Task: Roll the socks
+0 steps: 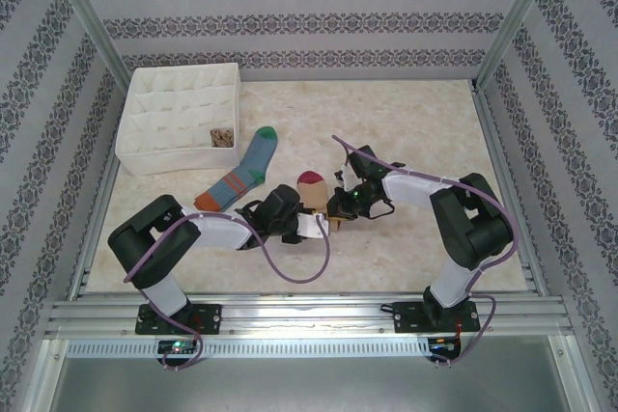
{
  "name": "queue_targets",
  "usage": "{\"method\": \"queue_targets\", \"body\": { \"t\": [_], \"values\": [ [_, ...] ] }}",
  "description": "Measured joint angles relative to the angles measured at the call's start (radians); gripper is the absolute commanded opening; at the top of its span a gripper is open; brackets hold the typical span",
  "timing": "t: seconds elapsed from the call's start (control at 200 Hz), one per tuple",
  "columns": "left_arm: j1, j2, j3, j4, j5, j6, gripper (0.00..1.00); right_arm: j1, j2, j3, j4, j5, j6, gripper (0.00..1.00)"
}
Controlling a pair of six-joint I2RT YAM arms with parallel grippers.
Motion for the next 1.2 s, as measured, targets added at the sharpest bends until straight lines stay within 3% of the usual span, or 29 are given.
{"method": "queue_targets", "body": {
  "t": [0.05, 0.12, 0.205, 0.315, 0.52, 0.829, 1.199],
  "values": [
    [-0.001, 0.000, 0.015, -0.024, 0.002, 0.004, 0.00, 0.000, 0.000, 0.000, -0.003, 0.002, -0.001, 0.19],
    [0.000, 0.000, 0.034, -0.062, 0.014, -0.012, 0.00, 0.000, 0.000, 0.000, -0.007, 0.006, -0.001, 0.26],
    [0.004, 0.000, 0.063, -0.122, 0.051, -0.043, 0.00, 0.000, -0.015, -0.018, 0.002, 0.010, 0.011, 0.43],
    [0.022, 0.015, 0.108, -0.198, 0.138, -0.105, 0.00, -0.003, -0.068, -0.072, 0.026, 0.018, 0.016, 0.50],
    [0.076, 0.061, 0.161, -0.256, 0.318, -0.251, 0.00, -0.015, -0.166, -0.153, 0.129, 0.019, 0.019, 0.53],
    [0.188, 0.137, 0.209, -0.279, 0.567, -0.438, 0.00, -0.015, -0.163, -0.200, 0.315, 0.000, -0.004, 0.54],
    [0.267, 0.192, 0.226, -0.282, 0.679, -0.625, 0.00, -0.016, -0.111, -0.215, 0.428, -0.071, -0.035, 0.48]
  ]
}}
